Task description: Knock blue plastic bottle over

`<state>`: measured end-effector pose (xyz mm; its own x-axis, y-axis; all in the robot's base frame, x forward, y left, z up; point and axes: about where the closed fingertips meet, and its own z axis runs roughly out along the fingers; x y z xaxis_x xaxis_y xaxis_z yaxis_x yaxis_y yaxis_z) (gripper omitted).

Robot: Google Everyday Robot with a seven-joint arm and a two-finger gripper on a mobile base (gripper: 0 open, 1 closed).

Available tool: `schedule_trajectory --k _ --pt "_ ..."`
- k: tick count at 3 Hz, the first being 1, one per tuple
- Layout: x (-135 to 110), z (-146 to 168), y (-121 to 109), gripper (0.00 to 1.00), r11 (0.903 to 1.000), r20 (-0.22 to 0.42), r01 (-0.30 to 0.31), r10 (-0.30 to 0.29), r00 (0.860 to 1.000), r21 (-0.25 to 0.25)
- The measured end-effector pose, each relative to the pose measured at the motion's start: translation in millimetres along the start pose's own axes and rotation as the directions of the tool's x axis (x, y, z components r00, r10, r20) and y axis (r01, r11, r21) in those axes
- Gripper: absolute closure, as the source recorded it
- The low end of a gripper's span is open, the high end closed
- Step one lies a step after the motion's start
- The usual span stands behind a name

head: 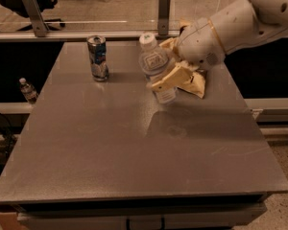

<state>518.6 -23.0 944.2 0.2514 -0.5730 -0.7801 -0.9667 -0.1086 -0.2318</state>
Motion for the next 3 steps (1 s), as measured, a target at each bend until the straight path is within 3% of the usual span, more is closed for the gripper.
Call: schedule_trajectory --k 1,2,3 --pt "-10 -17 -13 1.0 0.986 -0.241 0.139 -0.114 0.964 0.092" --pt "-23 -2 -4 1.0 0.955 -0.442 0.288 -0.228 0.868 0.072" --pt "-12 26 18 1.0 0.9247 -0.576 0.377 -0.337 0.744 -0.054"
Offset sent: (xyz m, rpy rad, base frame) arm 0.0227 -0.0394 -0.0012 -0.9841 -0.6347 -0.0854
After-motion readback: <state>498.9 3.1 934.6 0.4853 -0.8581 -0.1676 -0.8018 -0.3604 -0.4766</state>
